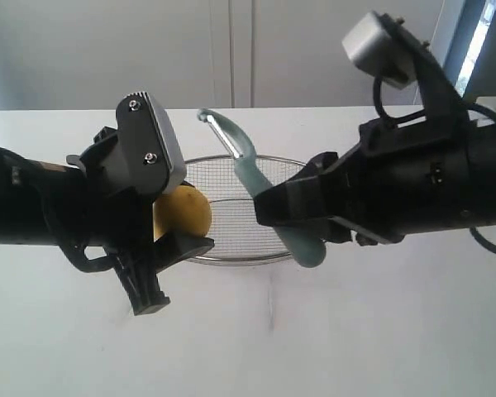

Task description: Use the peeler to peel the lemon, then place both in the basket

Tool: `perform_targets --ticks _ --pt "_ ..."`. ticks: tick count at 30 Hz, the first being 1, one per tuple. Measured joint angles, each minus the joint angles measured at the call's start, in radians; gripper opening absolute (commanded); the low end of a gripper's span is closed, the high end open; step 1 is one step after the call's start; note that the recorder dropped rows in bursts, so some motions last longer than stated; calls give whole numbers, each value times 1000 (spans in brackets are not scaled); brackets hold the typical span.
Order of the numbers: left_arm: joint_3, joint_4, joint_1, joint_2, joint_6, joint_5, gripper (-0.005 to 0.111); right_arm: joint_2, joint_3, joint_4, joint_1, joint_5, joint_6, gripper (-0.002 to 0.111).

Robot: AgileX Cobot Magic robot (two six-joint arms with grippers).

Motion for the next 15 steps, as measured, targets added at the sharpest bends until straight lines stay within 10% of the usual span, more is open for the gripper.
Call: perform_targets --ticks 15 --pt "0 0 0 0 0 0 0 -58 0 -591 -19 -19 448 0"
